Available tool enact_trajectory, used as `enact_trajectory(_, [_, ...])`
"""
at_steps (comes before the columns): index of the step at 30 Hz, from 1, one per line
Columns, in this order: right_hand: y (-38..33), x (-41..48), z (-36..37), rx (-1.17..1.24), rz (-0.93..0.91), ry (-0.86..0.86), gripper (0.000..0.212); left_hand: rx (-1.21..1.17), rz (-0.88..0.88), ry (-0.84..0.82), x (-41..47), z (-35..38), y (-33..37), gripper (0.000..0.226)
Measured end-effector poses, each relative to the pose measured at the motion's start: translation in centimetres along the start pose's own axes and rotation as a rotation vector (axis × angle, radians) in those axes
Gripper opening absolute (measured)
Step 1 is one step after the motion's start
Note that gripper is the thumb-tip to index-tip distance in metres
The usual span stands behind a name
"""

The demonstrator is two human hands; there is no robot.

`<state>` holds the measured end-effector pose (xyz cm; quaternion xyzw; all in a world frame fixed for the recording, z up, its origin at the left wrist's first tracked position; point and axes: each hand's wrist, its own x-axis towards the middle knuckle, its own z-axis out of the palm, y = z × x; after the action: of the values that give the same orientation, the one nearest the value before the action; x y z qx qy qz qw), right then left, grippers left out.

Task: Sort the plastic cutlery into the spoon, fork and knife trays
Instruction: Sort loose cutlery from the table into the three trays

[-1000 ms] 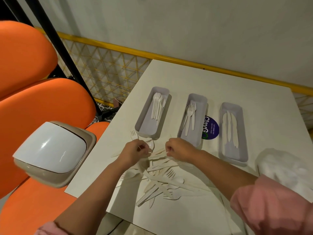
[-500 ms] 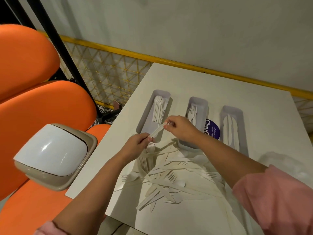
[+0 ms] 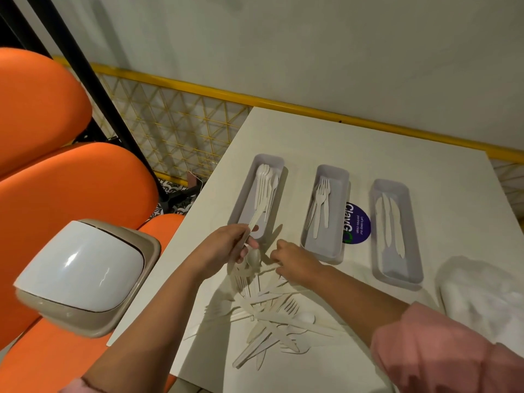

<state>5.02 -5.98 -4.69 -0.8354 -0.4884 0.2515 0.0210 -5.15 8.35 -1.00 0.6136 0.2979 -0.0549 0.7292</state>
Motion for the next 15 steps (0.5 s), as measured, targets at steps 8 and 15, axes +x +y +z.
enact_trajectory(8, [-0.5,-1.2,-1.7,-0.036,-0.196,0.106,0.011,-0.059,-0.059,-0.044,1.2,-0.1,1.3,0.042])
enact_trajectory(15, [-0.2,-3.2,-5.4,-0.205,-0.397,0.494,0.019,0.066,-0.089,-0.226,1.9,1.2,2.7,0.061])
